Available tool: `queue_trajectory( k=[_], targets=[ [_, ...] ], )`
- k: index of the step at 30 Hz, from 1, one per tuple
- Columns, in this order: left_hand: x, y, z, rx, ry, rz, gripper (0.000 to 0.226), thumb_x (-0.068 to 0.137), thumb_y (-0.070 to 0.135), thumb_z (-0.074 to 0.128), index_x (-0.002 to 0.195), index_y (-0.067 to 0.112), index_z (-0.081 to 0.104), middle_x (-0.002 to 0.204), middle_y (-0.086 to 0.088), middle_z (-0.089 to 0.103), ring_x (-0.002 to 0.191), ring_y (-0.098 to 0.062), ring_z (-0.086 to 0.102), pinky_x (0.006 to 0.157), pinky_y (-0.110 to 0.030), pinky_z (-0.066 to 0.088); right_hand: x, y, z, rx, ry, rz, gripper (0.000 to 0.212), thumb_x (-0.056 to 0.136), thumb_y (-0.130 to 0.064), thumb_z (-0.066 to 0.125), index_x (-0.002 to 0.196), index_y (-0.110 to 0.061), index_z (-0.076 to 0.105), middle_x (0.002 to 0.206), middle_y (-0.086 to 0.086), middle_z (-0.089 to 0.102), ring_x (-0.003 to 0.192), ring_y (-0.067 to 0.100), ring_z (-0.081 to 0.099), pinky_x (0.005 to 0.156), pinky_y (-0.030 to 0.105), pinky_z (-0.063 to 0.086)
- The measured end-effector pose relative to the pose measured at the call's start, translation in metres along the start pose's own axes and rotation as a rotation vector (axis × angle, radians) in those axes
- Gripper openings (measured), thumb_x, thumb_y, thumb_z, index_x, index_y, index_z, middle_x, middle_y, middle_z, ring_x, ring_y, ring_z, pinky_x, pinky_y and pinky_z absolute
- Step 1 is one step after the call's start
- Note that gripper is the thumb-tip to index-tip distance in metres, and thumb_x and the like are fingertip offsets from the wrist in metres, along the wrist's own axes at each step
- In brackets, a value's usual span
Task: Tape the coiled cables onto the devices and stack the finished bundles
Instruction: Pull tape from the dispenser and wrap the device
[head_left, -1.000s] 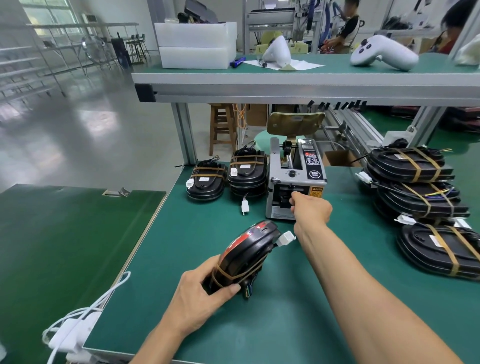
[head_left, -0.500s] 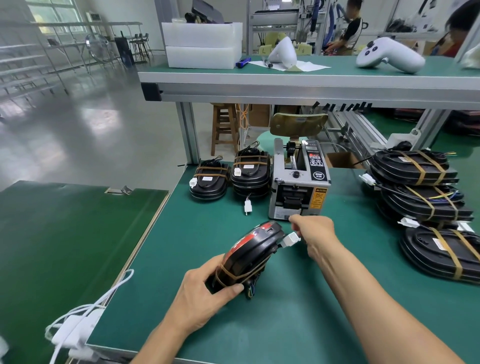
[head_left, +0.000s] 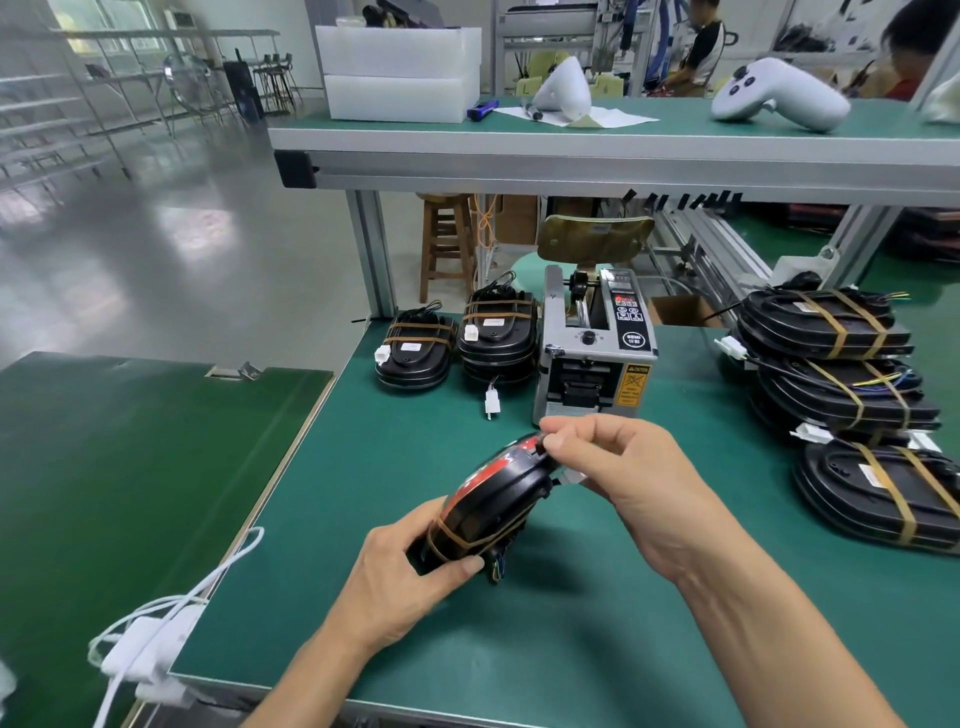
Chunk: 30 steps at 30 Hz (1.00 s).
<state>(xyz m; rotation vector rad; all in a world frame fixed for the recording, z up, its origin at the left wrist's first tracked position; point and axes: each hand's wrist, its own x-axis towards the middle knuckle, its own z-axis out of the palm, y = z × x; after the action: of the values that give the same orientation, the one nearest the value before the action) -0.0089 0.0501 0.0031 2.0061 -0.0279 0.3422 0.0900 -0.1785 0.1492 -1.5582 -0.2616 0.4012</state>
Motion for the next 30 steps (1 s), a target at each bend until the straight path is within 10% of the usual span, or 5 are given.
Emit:
queue_trajectory(
  k=[30],
  targets=[
    [0.0010, -0.0051, 0.0009, 0.032, -0.014, 0.015, 0.055, 0.086, 0.044, 0.086, 0.137, 0.048, 0.067, 0.122, 0.016, 0.078, 0.112, -0.008, 0.074, 0.100, -0.020, 0.052, 0.0043, 0.0066, -0.0025, -0.070, 0.069, 0.033, 0.017, 0.084, -0.005, 0.079, 0.069, 0.003, 0.073, 0.090, -0.009, 0.080, 0.099, -0.007, 0.070, 0.073, 0.007, 0.044]
  ],
)
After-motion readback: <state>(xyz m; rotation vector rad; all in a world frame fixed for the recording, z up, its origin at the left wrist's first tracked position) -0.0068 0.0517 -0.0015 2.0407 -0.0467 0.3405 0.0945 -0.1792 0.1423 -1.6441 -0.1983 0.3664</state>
